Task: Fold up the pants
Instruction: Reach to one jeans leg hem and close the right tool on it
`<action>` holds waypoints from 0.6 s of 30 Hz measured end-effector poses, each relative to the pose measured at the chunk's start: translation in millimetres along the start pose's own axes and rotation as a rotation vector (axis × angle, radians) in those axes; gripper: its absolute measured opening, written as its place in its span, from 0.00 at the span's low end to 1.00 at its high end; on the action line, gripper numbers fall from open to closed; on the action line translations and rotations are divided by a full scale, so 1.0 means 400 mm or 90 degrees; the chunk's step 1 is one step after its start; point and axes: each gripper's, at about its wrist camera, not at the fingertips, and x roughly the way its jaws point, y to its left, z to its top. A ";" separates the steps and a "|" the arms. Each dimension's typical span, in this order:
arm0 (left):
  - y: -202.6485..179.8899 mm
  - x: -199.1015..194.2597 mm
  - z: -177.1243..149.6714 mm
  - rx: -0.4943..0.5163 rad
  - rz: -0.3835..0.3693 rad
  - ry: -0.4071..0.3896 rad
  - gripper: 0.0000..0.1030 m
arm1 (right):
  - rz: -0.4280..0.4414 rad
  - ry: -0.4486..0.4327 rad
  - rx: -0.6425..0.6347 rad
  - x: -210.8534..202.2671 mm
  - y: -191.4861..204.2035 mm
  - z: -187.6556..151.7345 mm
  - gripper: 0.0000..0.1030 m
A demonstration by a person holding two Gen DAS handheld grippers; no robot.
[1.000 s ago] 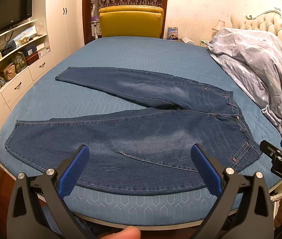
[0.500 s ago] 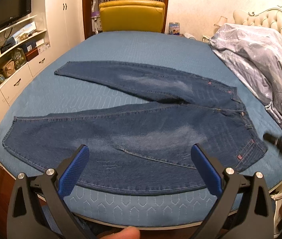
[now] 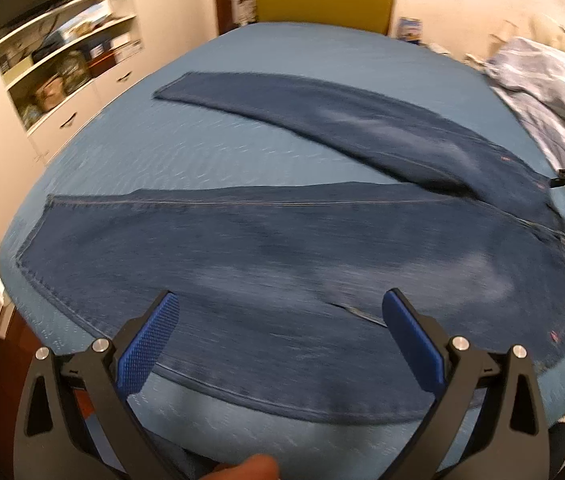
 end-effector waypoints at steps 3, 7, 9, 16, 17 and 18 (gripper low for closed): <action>0.044 0.030 0.018 -0.021 0.025 0.012 0.99 | 0.012 -0.005 -0.021 0.056 0.003 0.046 0.89; 0.088 0.065 0.052 -0.038 0.043 0.017 0.99 | 0.047 0.008 -0.082 0.115 0.030 0.063 0.72; 0.093 0.077 0.069 -0.038 0.050 0.014 0.99 | 0.062 -0.015 -0.106 0.110 0.043 0.064 0.58; 0.090 0.115 0.210 -0.033 0.007 -0.020 0.99 | 0.090 -0.116 -0.146 -0.053 0.063 0.035 0.14; 0.087 0.124 0.237 -0.038 -0.002 -0.019 0.99 | 0.104 -0.139 -0.146 -0.102 0.064 0.021 0.14; 0.092 0.137 0.267 -0.050 -0.016 -0.017 0.99 | 0.123 -0.169 -0.147 -0.165 0.061 -0.001 0.14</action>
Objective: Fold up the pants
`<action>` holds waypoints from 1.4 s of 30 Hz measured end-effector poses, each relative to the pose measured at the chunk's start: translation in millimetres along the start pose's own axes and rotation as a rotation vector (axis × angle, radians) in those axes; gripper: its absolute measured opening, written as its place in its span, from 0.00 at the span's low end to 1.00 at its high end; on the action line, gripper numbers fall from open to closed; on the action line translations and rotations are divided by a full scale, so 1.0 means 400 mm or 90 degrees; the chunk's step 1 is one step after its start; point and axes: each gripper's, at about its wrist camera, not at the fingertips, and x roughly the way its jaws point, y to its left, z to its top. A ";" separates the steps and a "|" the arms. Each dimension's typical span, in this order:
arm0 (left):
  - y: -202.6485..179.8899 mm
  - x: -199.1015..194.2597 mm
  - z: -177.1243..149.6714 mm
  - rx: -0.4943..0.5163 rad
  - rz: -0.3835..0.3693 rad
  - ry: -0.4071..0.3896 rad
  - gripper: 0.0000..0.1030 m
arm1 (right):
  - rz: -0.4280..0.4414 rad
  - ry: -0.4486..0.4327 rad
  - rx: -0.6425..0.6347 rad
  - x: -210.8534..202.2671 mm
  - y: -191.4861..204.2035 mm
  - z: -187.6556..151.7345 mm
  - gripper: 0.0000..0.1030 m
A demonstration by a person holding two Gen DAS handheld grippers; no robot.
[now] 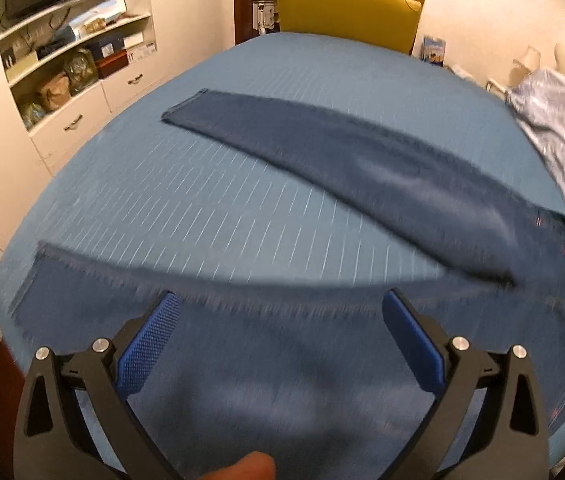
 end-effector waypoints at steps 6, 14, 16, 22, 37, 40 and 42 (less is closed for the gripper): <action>0.053 0.150 0.219 -0.153 -0.202 0.040 0.98 | 0.073 -0.104 -0.026 -0.296 0.075 -0.094 0.14; 0.115 0.433 0.359 -0.364 -0.422 0.140 0.69 | 0.133 -0.112 -0.003 -0.474 0.150 -0.287 0.14; 0.127 0.485 0.352 -0.395 -0.428 0.163 0.54 | 0.130 -0.103 -0.010 -0.485 0.169 -0.300 0.14; 0.174 0.533 0.339 -0.472 -0.464 0.140 0.51 | 0.128 -0.098 -0.023 -0.514 0.200 -0.313 0.13; 0.238 0.605 0.323 -0.580 -0.421 0.142 0.42 | 0.123 -0.115 -0.023 -0.534 0.190 -0.267 0.13; 0.237 0.647 0.360 -0.574 -0.401 0.184 0.38 | 0.129 -0.113 -0.015 -0.537 0.182 -0.267 0.13; 0.237 0.665 0.399 -0.577 -0.396 0.176 0.18 | 0.121 -0.112 -0.028 -0.540 0.187 -0.270 0.13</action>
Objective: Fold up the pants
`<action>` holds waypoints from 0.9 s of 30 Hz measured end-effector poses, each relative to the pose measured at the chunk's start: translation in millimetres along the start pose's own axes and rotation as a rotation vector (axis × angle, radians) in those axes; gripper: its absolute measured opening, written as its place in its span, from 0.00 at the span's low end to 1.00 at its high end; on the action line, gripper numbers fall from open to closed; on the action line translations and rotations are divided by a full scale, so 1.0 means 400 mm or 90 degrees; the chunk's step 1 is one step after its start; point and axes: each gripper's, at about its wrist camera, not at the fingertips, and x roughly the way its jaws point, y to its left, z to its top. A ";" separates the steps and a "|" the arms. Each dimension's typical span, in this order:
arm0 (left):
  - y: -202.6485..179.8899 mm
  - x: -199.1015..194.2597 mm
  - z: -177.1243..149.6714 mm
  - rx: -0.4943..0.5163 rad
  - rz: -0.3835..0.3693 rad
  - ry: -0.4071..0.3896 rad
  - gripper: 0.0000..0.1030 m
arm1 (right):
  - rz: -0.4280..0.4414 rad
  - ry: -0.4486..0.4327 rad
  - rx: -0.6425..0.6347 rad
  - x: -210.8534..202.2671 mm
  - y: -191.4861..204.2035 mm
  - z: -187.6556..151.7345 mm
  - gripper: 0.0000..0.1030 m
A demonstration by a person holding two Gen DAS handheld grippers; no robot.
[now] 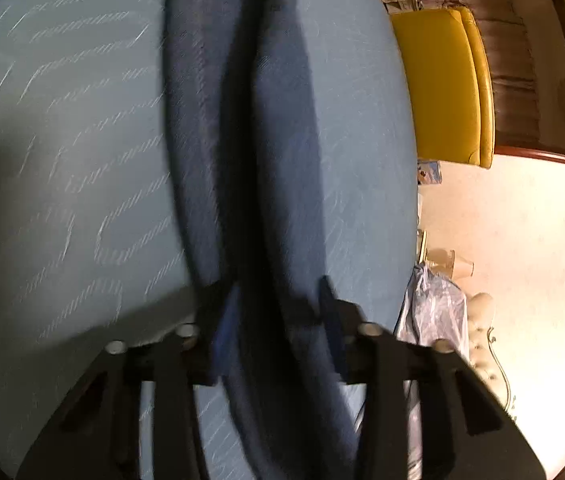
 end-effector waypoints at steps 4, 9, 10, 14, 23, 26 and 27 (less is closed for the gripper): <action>-0.077 -0.061 0.018 0.049 -0.001 -0.014 0.02 | 0.007 0.000 -0.034 -0.014 0.001 -0.010 0.13; -0.103 -0.394 -0.175 0.152 -0.031 -0.091 0.02 | 0.026 0.000 -0.041 -0.062 -0.048 -0.083 0.13; -0.060 -0.484 -0.249 0.171 -0.028 -0.113 0.02 | 0.038 0.010 -0.029 -0.066 -0.064 -0.112 0.14; 0.180 -0.614 -0.459 0.155 0.017 -0.127 0.02 | 0.057 0.099 0.069 -0.026 -0.138 -0.278 0.20; 0.406 -0.550 -0.524 0.103 -0.003 -0.090 0.03 | 0.042 0.097 0.442 -0.059 -0.221 -0.535 0.49; 0.402 -0.549 -0.520 0.101 -0.019 -0.079 0.11 | 0.060 0.102 0.508 -0.049 -0.188 -0.555 0.49; 0.404 -0.550 -0.519 0.103 -0.024 -0.078 0.17 | 0.074 0.100 0.548 -0.037 -0.182 -0.566 0.49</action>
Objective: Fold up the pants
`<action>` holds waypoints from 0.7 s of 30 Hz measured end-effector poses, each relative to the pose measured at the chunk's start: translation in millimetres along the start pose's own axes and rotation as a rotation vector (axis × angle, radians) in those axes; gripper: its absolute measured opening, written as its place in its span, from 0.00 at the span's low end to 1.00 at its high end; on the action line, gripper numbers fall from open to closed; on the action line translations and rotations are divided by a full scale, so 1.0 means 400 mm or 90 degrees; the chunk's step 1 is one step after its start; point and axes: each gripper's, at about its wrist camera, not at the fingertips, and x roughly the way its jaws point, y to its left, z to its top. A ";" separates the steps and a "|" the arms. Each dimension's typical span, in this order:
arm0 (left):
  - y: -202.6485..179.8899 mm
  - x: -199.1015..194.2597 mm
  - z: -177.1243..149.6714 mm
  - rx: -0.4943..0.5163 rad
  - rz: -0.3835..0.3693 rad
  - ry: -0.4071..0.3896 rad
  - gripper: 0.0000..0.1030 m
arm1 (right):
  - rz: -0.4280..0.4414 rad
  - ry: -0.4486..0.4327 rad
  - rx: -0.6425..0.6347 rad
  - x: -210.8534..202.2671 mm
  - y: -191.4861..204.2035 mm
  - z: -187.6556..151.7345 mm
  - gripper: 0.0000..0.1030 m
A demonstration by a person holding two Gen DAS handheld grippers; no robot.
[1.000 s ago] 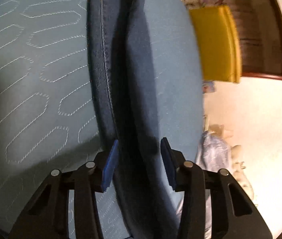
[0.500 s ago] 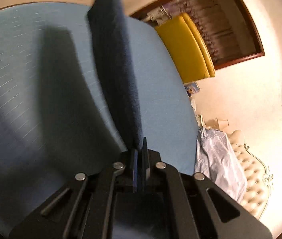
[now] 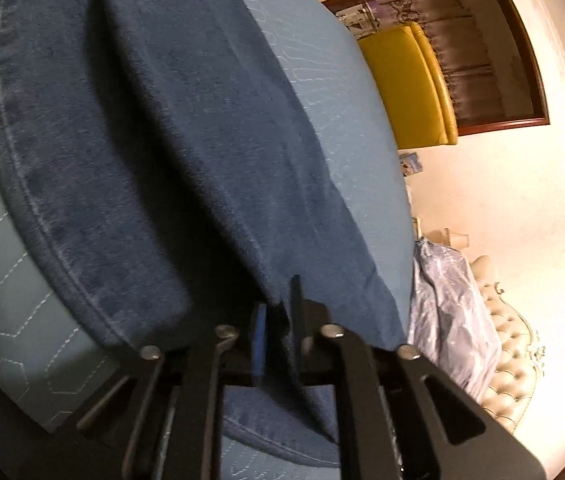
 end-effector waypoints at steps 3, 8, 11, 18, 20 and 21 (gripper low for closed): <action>0.018 -0.014 -0.006 -0.006 -0.007 0.006 0.26 | 0.002 -0.003 0.057 0.040 -0.003 -0.010 0.49; 0.041 -0.008 -0.002 -0.015 -0.007 0.016 0.25 | -0.013 -0.008 0.072 0.071 0.012 0.015 0.49; 0.047 -0.012 0.009 -0.008 -0.003 0.020 0.12 | -0.040 -0.014 0.061 0.090 0.027 0.037 0.37; 0.008 -0.082 0.012 0.011 0.000 0.005 0.02 | -0.072 -0.039 0.022 0.048 0.094 0.079 0.09; -0.009 -0.124 -0.025 0.025 0.001 -0.010 0.02 | -0.086 -0.059 -0.004 0.010 0.119 0.081 0.09; -0.005 -0.133 -0.044 0.028 0.003 -0.008 0.02 | -0.098 -0.065 -0.009 0.000 0.116 0.085 0.09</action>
